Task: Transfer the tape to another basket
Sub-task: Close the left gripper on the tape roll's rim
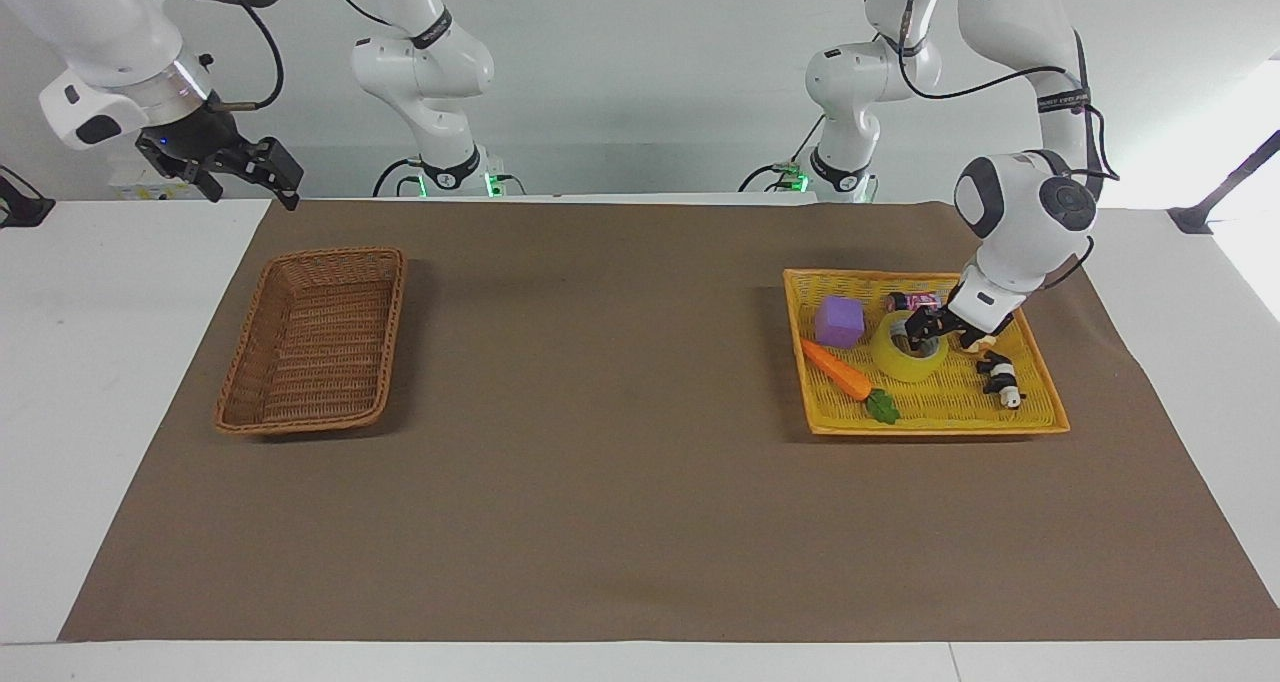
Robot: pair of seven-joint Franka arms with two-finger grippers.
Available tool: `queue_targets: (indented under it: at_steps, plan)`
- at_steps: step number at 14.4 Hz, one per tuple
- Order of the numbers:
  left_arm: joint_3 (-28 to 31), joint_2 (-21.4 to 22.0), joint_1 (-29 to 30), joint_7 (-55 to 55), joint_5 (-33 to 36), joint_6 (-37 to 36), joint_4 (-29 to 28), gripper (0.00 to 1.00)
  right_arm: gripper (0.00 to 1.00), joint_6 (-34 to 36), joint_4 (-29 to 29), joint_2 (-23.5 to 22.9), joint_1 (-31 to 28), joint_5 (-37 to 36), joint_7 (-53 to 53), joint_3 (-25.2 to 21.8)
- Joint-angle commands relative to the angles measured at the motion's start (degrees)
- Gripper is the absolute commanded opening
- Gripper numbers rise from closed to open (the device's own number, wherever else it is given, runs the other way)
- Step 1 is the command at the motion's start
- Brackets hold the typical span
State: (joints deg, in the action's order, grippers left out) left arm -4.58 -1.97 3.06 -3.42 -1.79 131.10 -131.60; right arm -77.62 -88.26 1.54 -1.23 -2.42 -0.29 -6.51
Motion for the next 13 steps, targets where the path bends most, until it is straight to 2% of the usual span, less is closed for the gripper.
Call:
queue_targets:
  at_steps: [1, 2, 3, 4, 5, 7, 9, 10, 12, 13]
  plan:
    - [0.4, 0.0, -0.4, -0.7, -0.1, 3.8, -2.2, 0.92, 1.00, 0.3, -0.9, 1.0, -0.7, -0.2, -1.5, 0.4]
    - [0.4, -1.0, -0.3, -0.7, -0.1, 4.9, -2.2, 0.92, 1.00, 0.3, -0.9, 1.0, -0.7, -0.2, -1.5, 0.4]
    - [0.4, -1.1, -0.4, -0.6, -0.1, 4.6, -2.2, 0.86, 1.00, 0.3, -0.9, 1.0, -0.7, -0.2, -1.5, 0.4]
    - [0.4, -1.1, -0.5, -0.5, -0.1, 4.7, -2.3, 0.73, 1.00, 0.3, -0.9, 1.0, -0.7, -0.2, -1.5, 0.4]
    - [0.4, -1.0, -0.5, -0.6, -0.1, 4.6, -2.6, 0.52, 1.00, 0.3, -0.9, 1.0, -0.7, -0.2, -1.5, 0.4]
    - [0.4, -0.8, -0.5, -0.5, -0.1, 4.8, -3.3, 0.45, 1.00, 0.3, -0.9, 1.0, -0.7, -0.2, -1.5, 0.4]
    - [0.4, -0.8, -0.4, -0.1, -0.1, 4.8, -3.5, 0.07, 1.00, 0.3, -0.9, 1.0, -0.7, -0.2, -1.5, 0.4]
    - [0.4, -0.8, -0.4, 0.0, -0.1, 4.8, -3.5, 0.00, 1.00, 0.3, -0.9, 1.0, -0.7, -0.2, -1.5, 0.4]
    - [0.4, -0.8, 0.4, 0.2, -0.1, 2.1, -2.1, 0.00, 1.00, 0.3, -0.9, 1.0, -0.7, -0.2, -1.5, 0.4]
    - [0.4, -1.0, 0.4, 0.1, -0.1, 0.2, 0.8, 0.00, 1.00, 0.3, -0.9, 1.0, -0.7, -0.2, -1.5, 0.4]
